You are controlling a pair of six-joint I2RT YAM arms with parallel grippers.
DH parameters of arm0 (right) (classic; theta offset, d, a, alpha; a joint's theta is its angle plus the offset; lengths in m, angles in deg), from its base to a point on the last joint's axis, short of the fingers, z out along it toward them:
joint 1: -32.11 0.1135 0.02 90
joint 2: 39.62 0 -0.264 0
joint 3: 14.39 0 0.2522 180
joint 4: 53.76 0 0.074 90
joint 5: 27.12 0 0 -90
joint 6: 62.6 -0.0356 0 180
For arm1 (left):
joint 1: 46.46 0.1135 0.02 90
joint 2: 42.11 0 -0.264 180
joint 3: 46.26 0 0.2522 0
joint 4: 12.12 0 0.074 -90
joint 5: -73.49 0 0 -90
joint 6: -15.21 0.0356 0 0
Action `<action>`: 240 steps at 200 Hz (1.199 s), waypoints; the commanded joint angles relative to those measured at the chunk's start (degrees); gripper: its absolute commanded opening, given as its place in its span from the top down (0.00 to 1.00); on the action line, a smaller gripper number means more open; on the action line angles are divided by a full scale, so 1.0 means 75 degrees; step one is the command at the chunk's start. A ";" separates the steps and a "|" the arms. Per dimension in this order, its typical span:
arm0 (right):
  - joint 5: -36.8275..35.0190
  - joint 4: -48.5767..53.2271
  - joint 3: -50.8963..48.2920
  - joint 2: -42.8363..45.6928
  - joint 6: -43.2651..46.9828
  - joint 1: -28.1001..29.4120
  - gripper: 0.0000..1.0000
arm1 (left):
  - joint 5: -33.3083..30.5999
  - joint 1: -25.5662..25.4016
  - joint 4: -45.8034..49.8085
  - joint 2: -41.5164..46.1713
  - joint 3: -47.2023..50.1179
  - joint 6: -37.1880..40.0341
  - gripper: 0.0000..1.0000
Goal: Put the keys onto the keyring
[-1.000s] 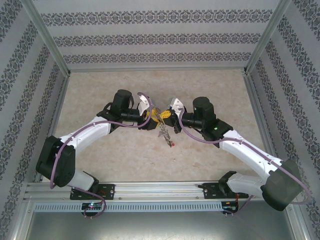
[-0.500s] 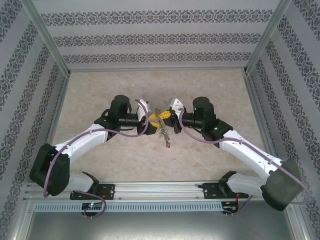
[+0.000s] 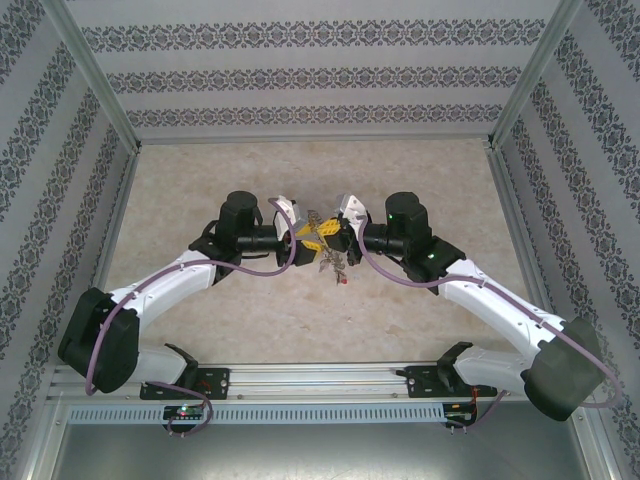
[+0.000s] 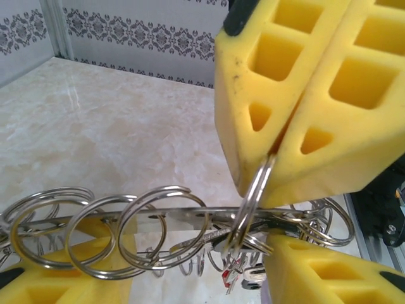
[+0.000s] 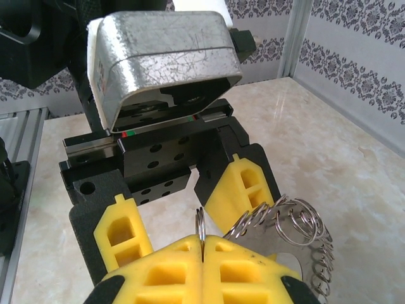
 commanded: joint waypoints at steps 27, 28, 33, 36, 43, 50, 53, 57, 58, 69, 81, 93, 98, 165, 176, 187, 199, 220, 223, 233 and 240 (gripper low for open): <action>-0.0063 -0.0710 0.0197 0.0019 -0.0345 0.0301 1.00 | -0.1001 -0.0313 -0.1348 -0.0027 0.0290 -0.0539 0.43; -0.0075 -0.0709 0.0191 0.0023 -0.0351 0.0297 1.00 | -0.1011 -0.0314 -0.1355 -0.0021 0.0292 -0.0545 0.43; -0.0116 -0.0734 0.0171 0.0041 -0.0352 0.0313 1.00 | -0.1033 -0.0315 -0.1416 -0.0037 0.0304 -0.0568 0.43; -0.0147 -0.0741 0.0173 0.0050 -0.0358 0.0325 1.00 | -0.1039 -0.0318 -0.1470 -0.0039 0.0324 -0.0606 0.43; -0.0212 -0.0752 0.0144 0.0074 -0.0369 0.0332 1.00 | -0.1062 -0.0315 -0.1613 -0.0033 0.0372 -0.0683 0.43; -0.0257 -0.0748 0.0130 0.0114 -0.0369 0.0330 1.00 | -0.1116 -0.0316 -0.1757 -0.0020 0.0416 -0.0759 0.42; -0.0280 -0.0754 0.0112 0.0117 -0.0369 0.0324 1.00 | -0.1142 -0.0324 -0.1805 -0.0017 0.0444 -0.0781 0.42; -0.0306 -0.0754 0.0099 0.0138 -0.0369 0.0325 1.00 | -0.1192 -0.0331 -0.1877 -0.0004 0.0471 -0.0821 0.42; -0.0313 -0.0755 0.0095 0.0141 -0.0369 0.0326 1.00 | -0.1200 -0.0323 -0.1890 0.0002 0.0476 -0.0821 0.42; -0.0321 -0.0748 0.0067 0.0165 -0.0387 0.0310 1.00 | -0.1264 -0.0315 -0.2044 0.0056 0.0564 -0.0854 0.42; -0.0298 -0.0754 0.0055 0.0165 -0.0412 0.0316 1.00 | -0.1262 -0.0318 -0.2184 0.0084 0.0603 -0.0870 0.45; -0.0297 -0.0746 0.0043 0.0158 -0.0424 0.0300 1.00 | -0.1188 -0.0318 -0.2217 0.0122 0.0603 -0.0868 0.52; -0.0297 -0.0753 0.0038 0.0156 -0.0427 0.0306 1.00 | -0.1161 -0.0326 -0.2218 0.0132 0.0594 -0.0863 0.55; -0.0254 -0.0708 0.0015 0.0145 -0.0404 0.0201 1.00 | -0.1088 -0.0326 -0.1996 0.0290 0.0609 -0.0690 0.44; -0.0227 -0.0708 0.0038 0.0150 -0.0411 0.0170 1.00 | -0.1202 -0.0326 -0.2038 0.0300 0.0676 -0.0721 0.29; -0.0192 -0.0678 0.0062 0.0152 -0.0416 0.0143 1.00 | -0.1281 -0.0331 -0.2078 0.0313 0.0740 -0.0727 0.26; -0.0146 -0.0660 0.0076 0.0166 -0.0410 0.0121 1.00 | -0.1314 -0.0324 -0.2064 0.0325 0.0761 -0.0728 0.24; -0.0110 -0.0658 0.0080 0.0159 -0.0447 0.0105 1.00 | -0.1272 -0.0328 -0.2072 0.0295 0.0734 -0.0760 0.22; -0.0110 -0.0658 0.0070 0.0157 -0.0451 0.0104 1.00 | -0.1235 -0.0332 -0.2092 0.0290 0.0738 -0.0771 0.22; -0.0122 -0.0706 0.0051 0.0150 -0.0494 0.0105 1.00 | -0.1158 -0.0332 -0.2110 0.0269 0.0695 -0.0793 0.23; -0.0121 -0.0751 0.0044 0.0145 -0.0530 0.0099 1.00 | -0.1106 -0.0326 -0.2101 0.0246 0.0666 -0.0798 0.26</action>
